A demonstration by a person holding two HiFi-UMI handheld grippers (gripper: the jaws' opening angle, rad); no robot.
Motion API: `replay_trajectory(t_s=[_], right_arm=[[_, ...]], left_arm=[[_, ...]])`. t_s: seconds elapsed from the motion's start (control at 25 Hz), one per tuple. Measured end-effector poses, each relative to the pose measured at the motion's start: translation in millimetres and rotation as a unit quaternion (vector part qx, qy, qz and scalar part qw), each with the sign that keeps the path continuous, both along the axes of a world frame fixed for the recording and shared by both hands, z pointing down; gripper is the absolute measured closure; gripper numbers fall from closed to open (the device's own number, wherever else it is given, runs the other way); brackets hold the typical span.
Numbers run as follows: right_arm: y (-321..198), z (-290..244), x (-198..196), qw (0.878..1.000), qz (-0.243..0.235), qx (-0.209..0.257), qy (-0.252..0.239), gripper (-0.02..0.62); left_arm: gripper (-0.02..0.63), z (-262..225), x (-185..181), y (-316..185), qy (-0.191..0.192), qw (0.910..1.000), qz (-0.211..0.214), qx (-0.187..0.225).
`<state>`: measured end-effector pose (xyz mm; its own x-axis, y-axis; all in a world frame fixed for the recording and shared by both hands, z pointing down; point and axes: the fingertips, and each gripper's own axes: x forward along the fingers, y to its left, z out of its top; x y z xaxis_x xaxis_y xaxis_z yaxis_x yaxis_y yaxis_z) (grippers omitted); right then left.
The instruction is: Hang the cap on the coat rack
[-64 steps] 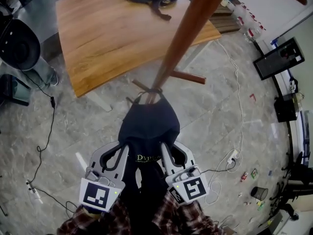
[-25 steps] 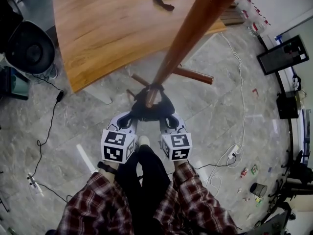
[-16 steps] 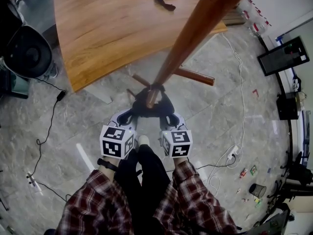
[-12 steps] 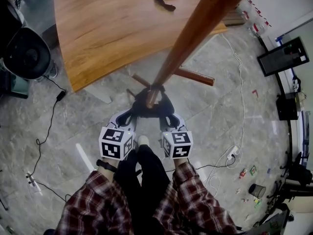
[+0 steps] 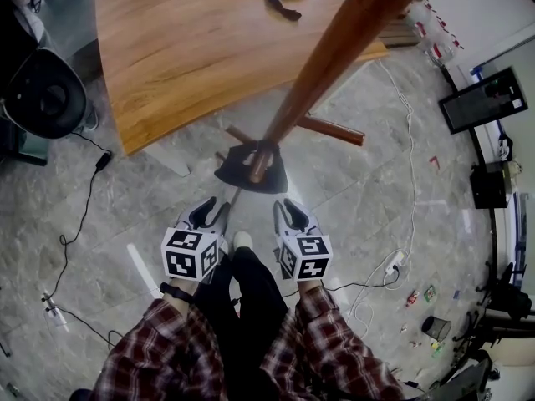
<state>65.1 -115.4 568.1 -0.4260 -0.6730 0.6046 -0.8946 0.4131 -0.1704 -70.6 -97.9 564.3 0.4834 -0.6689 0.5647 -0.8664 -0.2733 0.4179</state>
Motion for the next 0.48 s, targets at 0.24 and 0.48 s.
replay_trajectory(t_s=[0.24,0.48], right_arm=[[-1.6,-50.4,4.2,0.999,0.008,0.034,-0.021,0.525],[-9.9,-139.1,-5.2,0.995,-0.027,0.091,-0.038,0.525]], left_arm=[[0.492,-53.5,-3.6,-4.6,0.008,0.9991,-0.009,0.040],[0.492,-152.3,-12.6,-16.6,0.003,0.9909,-0.034,0.130]])
